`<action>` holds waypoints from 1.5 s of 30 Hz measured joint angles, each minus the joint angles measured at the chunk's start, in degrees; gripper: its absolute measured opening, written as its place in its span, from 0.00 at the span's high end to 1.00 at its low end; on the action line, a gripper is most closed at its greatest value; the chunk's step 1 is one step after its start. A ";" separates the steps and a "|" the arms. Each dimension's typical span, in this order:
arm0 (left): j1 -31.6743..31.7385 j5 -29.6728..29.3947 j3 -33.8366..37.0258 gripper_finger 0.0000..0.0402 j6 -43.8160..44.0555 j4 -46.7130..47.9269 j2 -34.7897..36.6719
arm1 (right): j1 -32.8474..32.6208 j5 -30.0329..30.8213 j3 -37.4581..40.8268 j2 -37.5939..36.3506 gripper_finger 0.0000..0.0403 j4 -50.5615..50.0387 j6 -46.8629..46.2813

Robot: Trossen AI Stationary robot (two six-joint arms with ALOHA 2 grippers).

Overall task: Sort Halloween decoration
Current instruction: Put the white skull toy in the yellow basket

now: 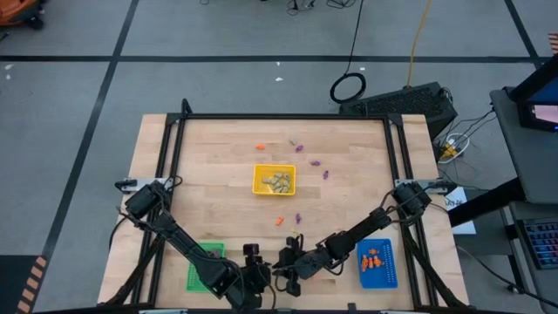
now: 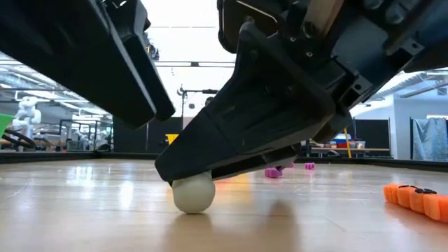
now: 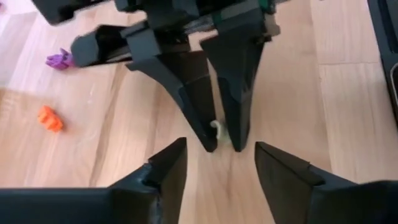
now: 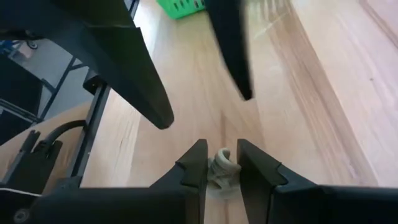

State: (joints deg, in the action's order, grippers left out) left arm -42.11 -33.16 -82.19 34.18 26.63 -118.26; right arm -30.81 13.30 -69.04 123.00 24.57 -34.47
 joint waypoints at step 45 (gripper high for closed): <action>4.98 -14.72 5.55 0.50 -34.55 -24.36 3.48 | -3.60 5.99 29.52 -31.37 0.88 35.90 41.65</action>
State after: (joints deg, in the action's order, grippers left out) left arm -37.13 -47.88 -76.64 -0.37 2.27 -114.78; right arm -34.40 19.29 -39.52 91.63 60.47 7.17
